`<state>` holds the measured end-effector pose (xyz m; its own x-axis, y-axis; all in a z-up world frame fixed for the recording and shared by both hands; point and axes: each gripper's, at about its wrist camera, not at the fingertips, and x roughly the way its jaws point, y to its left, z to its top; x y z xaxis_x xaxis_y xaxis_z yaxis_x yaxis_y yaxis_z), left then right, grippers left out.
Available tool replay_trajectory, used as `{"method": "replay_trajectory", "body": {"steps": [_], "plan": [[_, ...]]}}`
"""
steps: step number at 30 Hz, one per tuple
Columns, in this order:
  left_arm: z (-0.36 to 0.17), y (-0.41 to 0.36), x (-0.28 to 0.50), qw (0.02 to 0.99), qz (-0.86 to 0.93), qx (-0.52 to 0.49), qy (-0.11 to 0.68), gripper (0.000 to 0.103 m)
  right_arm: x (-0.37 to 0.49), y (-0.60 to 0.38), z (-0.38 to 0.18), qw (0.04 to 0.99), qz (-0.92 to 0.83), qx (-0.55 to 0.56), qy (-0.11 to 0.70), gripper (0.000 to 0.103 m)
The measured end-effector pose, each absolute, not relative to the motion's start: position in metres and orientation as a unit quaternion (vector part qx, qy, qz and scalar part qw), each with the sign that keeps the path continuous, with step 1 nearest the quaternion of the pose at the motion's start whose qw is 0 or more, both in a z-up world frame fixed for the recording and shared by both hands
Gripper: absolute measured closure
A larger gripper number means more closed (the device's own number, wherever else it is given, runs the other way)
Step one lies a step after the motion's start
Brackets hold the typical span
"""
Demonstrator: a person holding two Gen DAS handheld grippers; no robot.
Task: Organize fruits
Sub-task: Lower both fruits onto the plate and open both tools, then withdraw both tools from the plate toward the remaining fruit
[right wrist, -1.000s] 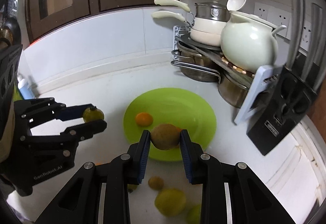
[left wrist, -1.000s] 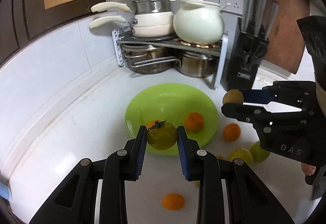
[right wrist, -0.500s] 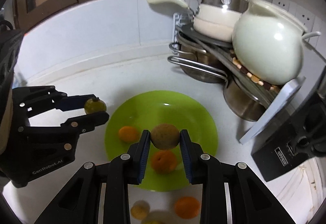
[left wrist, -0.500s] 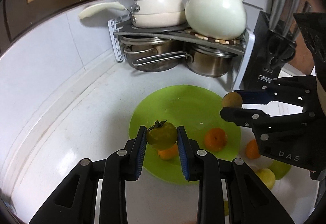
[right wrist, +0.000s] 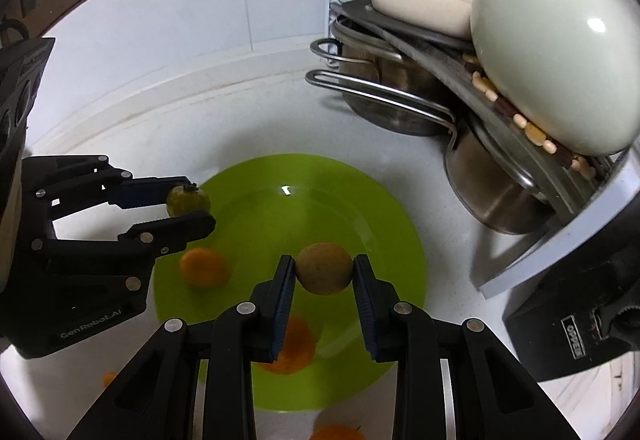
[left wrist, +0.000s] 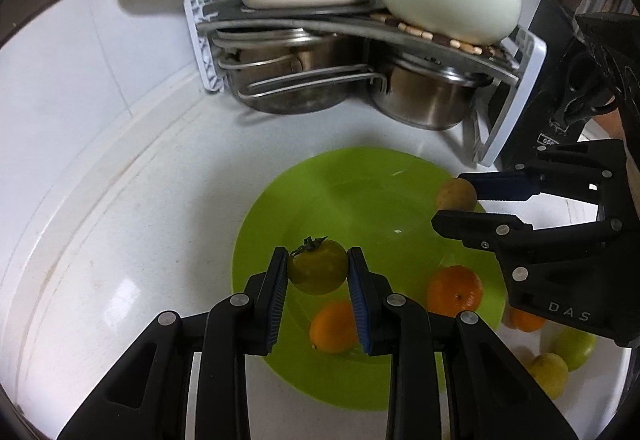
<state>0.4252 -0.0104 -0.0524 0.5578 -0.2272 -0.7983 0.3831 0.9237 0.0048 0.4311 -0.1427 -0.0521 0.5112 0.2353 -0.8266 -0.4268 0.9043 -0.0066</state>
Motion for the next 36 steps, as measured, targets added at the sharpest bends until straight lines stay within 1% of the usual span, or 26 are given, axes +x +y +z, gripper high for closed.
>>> {"method": "replay_trajectory", "body": {"steps": [12,14,15,17,24,30,36], "plan": [[-0.067,-0.015,0.442,0.873,-0.174,0.09,0.447,0.072,0.445,-0.14,-0.069,0.851,0.192,-0.105,0.477,0.072],[-0.066,-0.014,0.441,0.874,-0.17,0.088,0.446,0.062,0.446,-0.14,-0.07,0.851,0.191,-0.106,0.477,0.071],[-0.065,-0.013,0.441,0.875,-0.168,0.086,0.446,0.057,0.446,-0.14,-0.07,0.852,0.188,-0.105,0.477,0.066],[-0.063,-0.01,0.437,0.877,-0.168,0.082,0.443,0.057,0.444,-0.142,-0.069,0.853,0.186,-0.1,0.477,0.06],[-0.046,-0.006,0.416,0.89,-0.15,0.095,0.419,0.053,0.426,-0.144,-0.053,0.865,0.183,-0.099,0.457,0.06],[-0.02,-0.004,0.385,0.907,-0.14,0.111,0.382,0.053,0.402,-0.143,-0.029,0.876,0.192,-0.097,0.431,0.06],[0.007,0.004,0.354,0.92,-0.138,0.106,0.352,0.049,0.373,-0.14,-0.004,0.891,0.2,-0.096,0.396,0.06]]}}
